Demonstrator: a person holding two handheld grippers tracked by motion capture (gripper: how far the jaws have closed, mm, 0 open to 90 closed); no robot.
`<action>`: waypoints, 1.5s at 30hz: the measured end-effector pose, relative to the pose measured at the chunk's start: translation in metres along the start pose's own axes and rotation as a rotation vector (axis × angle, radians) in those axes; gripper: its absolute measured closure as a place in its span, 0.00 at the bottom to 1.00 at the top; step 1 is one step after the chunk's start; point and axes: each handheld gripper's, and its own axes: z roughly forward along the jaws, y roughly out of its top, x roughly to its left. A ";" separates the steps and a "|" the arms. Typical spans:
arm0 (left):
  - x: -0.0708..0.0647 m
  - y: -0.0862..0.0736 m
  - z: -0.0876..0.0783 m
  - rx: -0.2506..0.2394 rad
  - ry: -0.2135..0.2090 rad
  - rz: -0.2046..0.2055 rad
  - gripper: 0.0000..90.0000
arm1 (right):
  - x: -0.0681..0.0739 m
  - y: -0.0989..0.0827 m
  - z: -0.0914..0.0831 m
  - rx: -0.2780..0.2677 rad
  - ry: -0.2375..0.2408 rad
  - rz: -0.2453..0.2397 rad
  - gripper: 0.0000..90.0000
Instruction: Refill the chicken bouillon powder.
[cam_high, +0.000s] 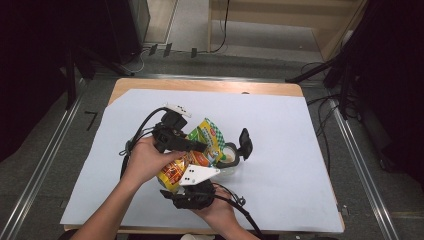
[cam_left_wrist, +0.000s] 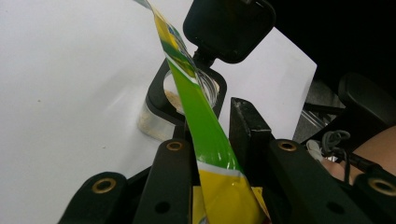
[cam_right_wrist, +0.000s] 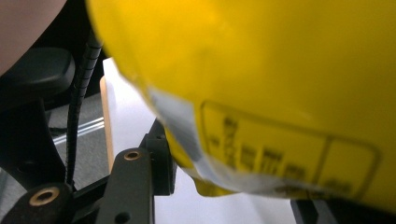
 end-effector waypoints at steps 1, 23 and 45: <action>-0.001 0.000 0.000 0.005 0.014 0.002 0.88 | 0.000 0.000 0.000 -0.001 0.004 -0.002 0.62; 0.000 0.014 0.004 0.036 0.008 -0.027 0.83 | -0.004 0.006 -0.002 -0.017 0.005 0.031 0.69; 0.010 0.033 0.011 0.060 -0.066 -0.100 0.80 | -0.012 0.013 -0.012 -0.024 -0.021 0.011 0.68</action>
